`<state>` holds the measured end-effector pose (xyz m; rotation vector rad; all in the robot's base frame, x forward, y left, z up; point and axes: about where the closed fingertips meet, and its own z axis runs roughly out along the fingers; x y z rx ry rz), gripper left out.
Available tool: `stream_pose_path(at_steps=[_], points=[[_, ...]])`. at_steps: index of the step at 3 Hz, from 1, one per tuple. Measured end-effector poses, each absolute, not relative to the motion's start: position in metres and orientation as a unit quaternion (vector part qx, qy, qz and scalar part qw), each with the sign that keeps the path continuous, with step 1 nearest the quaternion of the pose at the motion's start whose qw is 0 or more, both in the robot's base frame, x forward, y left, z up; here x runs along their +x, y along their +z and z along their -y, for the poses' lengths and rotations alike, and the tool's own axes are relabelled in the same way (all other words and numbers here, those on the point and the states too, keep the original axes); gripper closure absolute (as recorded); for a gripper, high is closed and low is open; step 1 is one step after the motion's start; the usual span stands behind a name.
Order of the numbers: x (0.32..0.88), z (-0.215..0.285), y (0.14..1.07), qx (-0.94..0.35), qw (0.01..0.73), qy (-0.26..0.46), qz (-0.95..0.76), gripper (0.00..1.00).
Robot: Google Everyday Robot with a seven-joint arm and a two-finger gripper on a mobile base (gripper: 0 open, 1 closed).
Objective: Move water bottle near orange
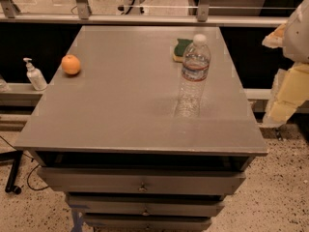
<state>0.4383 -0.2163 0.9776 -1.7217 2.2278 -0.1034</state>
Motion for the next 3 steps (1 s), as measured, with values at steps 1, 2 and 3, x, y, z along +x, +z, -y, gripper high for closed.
stream_pose_path(at_steps=[1,2,3], points=[[0.438,0.216,0.978,-0.603,0.161,-0.036,-0.78,0.0],[0.444,0.216,0.972,-0.593,0.181,-0.011,-0.784,0.0],[0.461,0.203,0.955,-0.583,0.225,0.049,-0.779,0.0]])
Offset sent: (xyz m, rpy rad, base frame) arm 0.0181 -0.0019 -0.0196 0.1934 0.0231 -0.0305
